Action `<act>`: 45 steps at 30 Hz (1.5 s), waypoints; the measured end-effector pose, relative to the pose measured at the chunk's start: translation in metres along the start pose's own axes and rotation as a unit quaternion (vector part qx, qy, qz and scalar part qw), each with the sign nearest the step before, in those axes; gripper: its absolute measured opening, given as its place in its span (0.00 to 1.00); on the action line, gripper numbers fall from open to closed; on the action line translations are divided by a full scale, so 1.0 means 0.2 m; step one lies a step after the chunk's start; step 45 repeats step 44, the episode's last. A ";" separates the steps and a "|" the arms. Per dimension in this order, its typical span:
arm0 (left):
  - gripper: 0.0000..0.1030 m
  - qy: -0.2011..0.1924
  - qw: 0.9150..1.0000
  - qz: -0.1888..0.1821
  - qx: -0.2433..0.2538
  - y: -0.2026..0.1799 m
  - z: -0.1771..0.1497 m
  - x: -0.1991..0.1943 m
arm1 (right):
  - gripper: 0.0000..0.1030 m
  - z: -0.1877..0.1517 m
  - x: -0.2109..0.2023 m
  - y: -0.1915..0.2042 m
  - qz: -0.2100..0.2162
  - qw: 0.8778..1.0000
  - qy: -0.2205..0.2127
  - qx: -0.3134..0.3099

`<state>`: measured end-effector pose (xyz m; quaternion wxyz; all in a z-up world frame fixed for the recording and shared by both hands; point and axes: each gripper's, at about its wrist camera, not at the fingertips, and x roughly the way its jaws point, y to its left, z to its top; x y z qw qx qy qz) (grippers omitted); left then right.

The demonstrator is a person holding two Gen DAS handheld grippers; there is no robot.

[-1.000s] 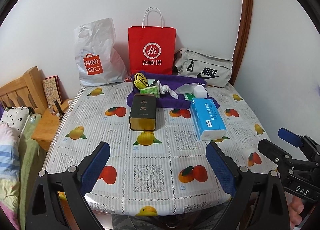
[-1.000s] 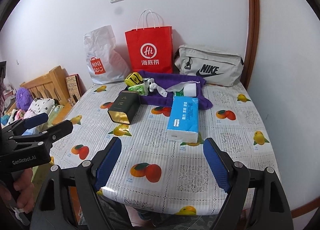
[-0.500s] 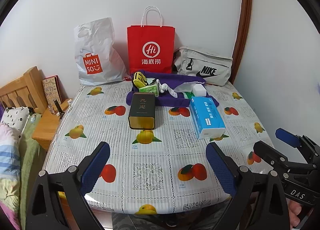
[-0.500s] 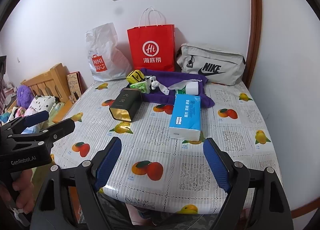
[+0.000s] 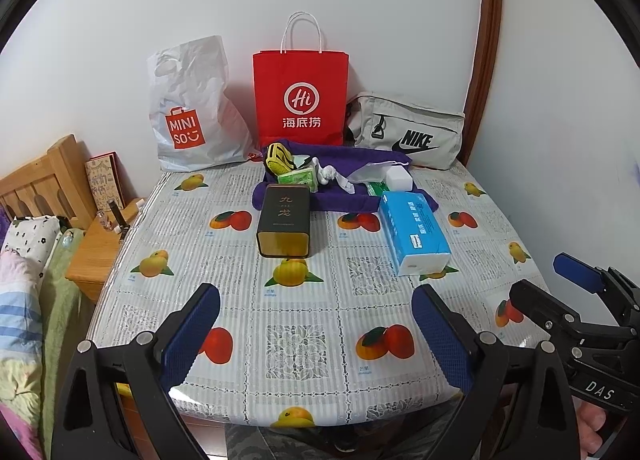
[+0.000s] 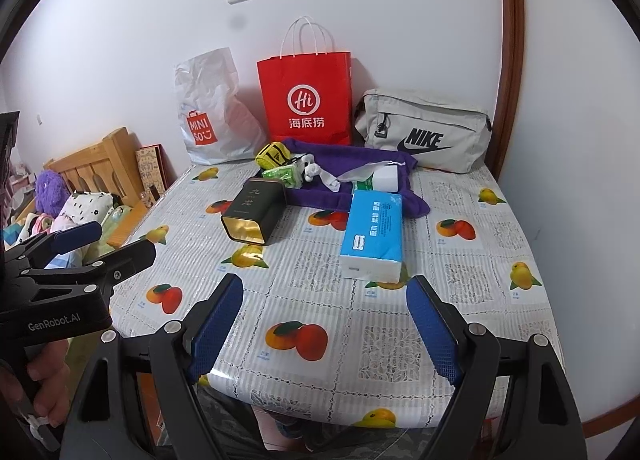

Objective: Organize soft objects

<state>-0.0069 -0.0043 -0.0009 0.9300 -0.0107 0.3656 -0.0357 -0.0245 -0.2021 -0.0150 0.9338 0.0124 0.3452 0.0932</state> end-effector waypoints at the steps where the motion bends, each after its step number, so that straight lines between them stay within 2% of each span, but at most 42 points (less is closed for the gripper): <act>1: 0.94 0.000 1.000 0.000 0.000 0.00 0.00 0.00 | 0.81 0.00 0.00 0.00 0.000 1.000 0.000 -0.001; 45: 0.94 -0.001 1.000 0.000 0.000 0.02 -0.02 -0.02 | 0.81 0.00 -0.02 0.00 0.001 1.000 -0.002 -0.006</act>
